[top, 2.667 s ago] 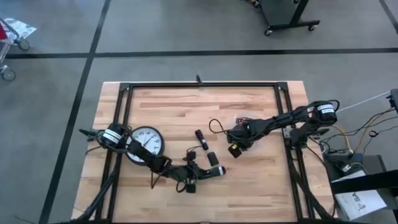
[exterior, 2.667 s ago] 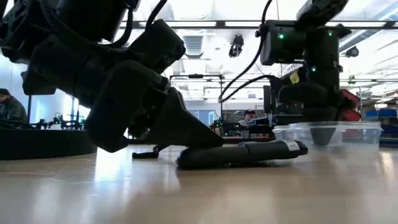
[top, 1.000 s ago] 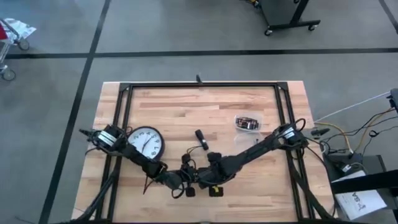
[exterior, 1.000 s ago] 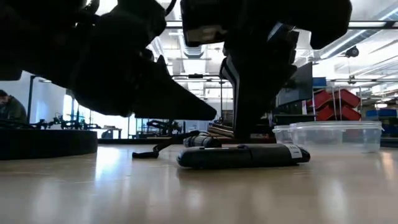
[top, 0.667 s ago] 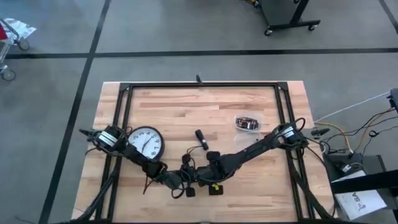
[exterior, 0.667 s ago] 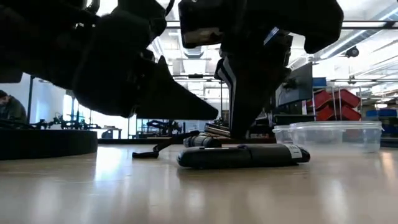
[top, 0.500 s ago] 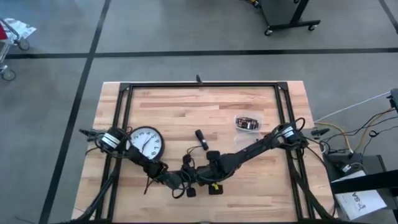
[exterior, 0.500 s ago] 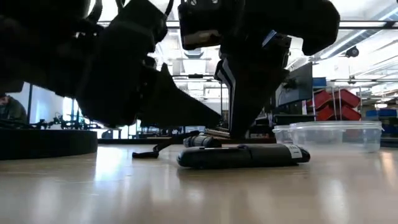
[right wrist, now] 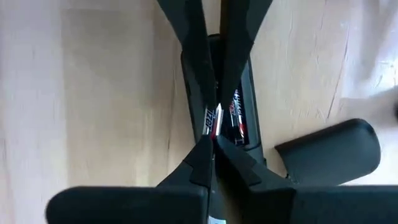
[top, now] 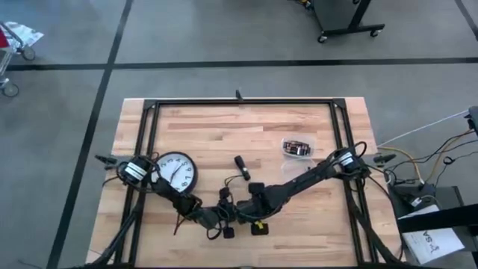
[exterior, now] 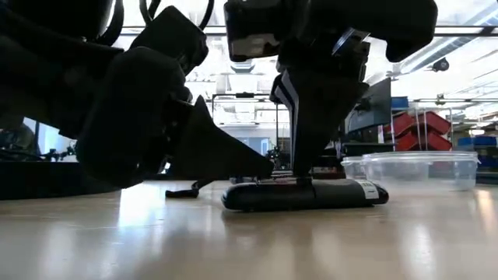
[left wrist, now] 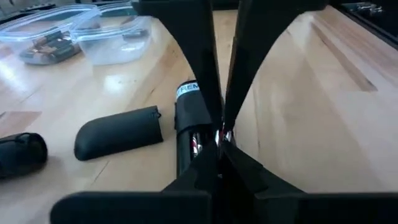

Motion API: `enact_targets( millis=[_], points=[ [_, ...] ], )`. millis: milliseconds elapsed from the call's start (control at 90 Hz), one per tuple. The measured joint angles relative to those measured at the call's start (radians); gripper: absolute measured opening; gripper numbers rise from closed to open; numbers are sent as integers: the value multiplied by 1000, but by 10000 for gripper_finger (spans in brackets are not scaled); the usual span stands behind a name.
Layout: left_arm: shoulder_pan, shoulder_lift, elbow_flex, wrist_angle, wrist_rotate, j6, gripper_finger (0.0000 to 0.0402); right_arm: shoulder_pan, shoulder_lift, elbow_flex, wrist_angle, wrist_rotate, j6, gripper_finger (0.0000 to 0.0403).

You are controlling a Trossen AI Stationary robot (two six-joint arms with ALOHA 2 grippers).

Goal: Insert battery
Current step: Insert the silver battery into the remote battery compartment

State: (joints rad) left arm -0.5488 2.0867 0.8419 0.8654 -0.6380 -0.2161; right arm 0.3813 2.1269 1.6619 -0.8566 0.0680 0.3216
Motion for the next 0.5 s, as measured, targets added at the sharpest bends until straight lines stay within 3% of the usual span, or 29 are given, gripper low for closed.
enact_targets(
  millis=[500],
  points=[
    [5,-3,0,-16,4,-3,0,-2,0,0,-2,32,-35,0]
  ],
)
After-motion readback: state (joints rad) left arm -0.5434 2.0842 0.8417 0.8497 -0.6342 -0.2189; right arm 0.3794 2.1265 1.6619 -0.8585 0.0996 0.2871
